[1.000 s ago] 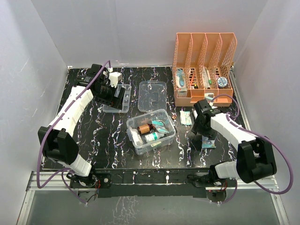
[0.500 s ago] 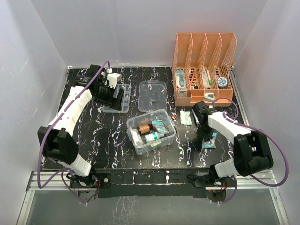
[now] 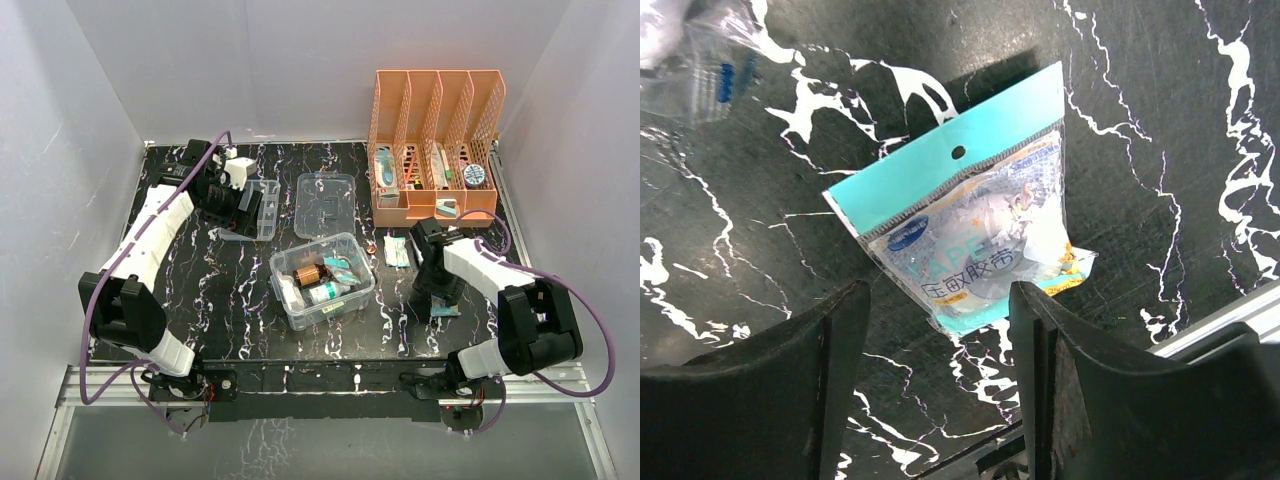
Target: Organize the medicine kit
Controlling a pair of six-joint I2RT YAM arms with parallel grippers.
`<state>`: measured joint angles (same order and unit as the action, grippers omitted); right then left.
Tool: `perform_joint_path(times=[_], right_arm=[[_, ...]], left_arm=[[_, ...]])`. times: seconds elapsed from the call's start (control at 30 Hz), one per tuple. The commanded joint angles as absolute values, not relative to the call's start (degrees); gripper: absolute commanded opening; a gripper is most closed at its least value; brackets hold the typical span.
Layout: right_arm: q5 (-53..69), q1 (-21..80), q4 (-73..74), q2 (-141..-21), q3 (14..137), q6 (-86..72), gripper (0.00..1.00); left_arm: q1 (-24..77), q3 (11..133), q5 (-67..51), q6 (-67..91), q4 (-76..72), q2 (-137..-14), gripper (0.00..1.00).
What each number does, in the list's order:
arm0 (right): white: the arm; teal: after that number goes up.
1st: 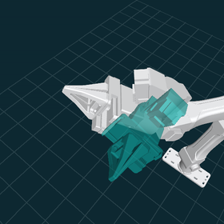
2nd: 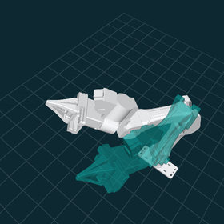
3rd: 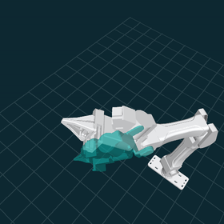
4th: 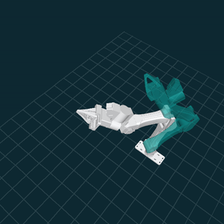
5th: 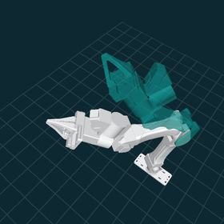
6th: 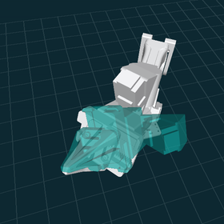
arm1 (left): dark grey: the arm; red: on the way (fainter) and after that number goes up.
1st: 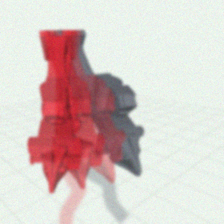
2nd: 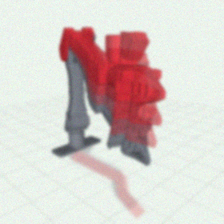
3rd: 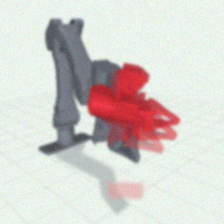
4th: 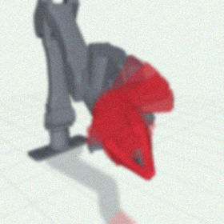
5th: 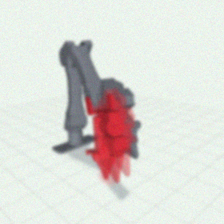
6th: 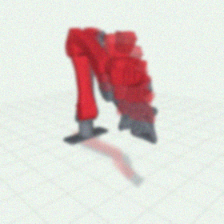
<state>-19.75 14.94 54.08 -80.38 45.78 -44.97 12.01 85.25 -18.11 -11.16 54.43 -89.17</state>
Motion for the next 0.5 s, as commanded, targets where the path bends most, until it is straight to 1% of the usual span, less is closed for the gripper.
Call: perform_joint_path(times=[0.0,0.17,0.23,0.27,0.3,0.33,0.37,0.4,0.47], right_arm=[[-20.4,14.89,52.46,-80.5,44.34,-46.82,0.56],[-20.07,14.94,50.7,-80.89,42.36,-47.92,0.56],[-19.49,14.94,49.91,-81.09,41.36,-48.05,0.53],[-19.57,14.92,50.0,-81.4,41.47,-48.23,0.48],[-19.9,14.89,50.01,-81.54,41.36,-48.4,0.36],[-20.21,14.94,49.95,-81.35,41.32,-48.47,0.21],[-20.36,14.9,49.95,-80.94,41.31,-48.48,0.1],[-20.58,14.94,49.97,-80.28,41.31,-48.48,0.02],[-21.02,14.94,50.93,-77.93,41.89,-48.44,0.0]], left_arm=[[11.35,86.21,-20.53,-11.75,55.76,-87.03,0.88],[11.01,86.29,-21.22,-11.56,55.9,-86.76,0.88],[10.9,85.99,-21.42,-11.55,55.96,-86.52,0.88],[10.9,85.85,-21.44,-11.5,55.97,-86.39,0.88],[10.77,85.72,-21.44,-11.49,55.91,-86.32,0.88],[10.73,85.63,-21.45,-11.47,56.05,-86.17,0.88],[10.72,85.61,-21.37,-11.54,56.1,-86.15,0.88],[10.68,85.61,-21.28,-11.54,56.22,-86.07,0.88],[10.64,85.61,-21.19,-11.63,56.25,-86.09,0.88]])
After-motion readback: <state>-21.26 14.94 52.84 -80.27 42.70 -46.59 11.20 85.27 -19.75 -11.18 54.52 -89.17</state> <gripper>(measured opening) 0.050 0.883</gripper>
